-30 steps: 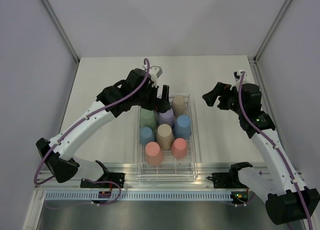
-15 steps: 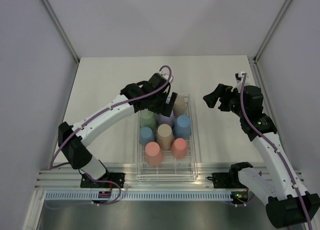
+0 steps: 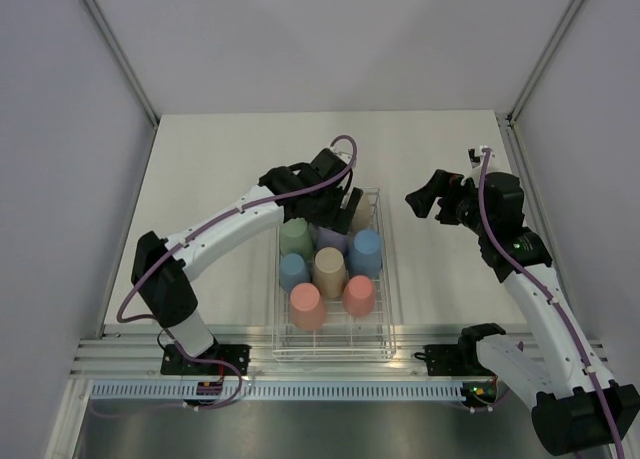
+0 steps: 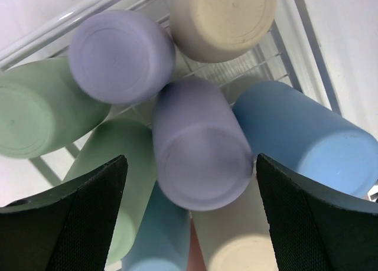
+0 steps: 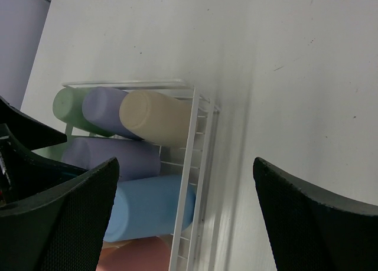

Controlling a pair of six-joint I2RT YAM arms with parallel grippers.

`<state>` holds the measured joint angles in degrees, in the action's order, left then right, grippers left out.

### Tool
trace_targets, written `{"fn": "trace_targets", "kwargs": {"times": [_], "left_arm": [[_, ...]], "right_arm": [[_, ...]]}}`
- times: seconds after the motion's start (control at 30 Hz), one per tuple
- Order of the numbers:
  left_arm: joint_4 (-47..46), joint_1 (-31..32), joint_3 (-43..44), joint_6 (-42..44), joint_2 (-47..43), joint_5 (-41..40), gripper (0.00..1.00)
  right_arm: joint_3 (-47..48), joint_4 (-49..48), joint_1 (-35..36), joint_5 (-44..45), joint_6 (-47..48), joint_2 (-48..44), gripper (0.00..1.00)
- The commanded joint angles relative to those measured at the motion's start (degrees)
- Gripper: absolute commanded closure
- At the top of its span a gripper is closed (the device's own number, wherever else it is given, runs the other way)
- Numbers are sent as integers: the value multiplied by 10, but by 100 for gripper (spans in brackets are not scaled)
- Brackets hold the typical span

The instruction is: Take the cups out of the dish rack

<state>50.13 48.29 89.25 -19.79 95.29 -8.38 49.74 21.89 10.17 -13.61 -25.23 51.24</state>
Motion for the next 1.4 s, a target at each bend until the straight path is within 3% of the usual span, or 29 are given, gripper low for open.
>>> {"fn": "trace_targets", "kwargs": {"times": [0.0,0.27,0.37,0.6,0.7,1.0,1.23,1.33,1.37], "left_arm": [[-32,9,15,21,12,20,8],[-39,18,11,17,33,35,16],[-40,22,2,11,37,25,25],[-38,23,0,11,29,-18,81],[-34,23,7,12,17,-38,96],[-27,23,72,12,-90,-95,98],[-214,23,-60,-13,-274,-24,98],[-290,22,-119,-28,-340,19,98],[-303,22,-131,-34,-351,30,98]], "right_arm": [[-3,-6,2,8,0,0,2],[-10,-15,2,9,-5,5,2],[-11,-15,2,10,-5,8,2],[-14,-17,2,11,-5,8,2],[-14,-17,2,13,-6,8,2],[-18,-28,2,13,-9,3,2],[-16,-55,2,-2,-27,6,2],[-25,-103,2,-67,-48,10,2],[-42,-128,2,-138,-60,11,2]]}}
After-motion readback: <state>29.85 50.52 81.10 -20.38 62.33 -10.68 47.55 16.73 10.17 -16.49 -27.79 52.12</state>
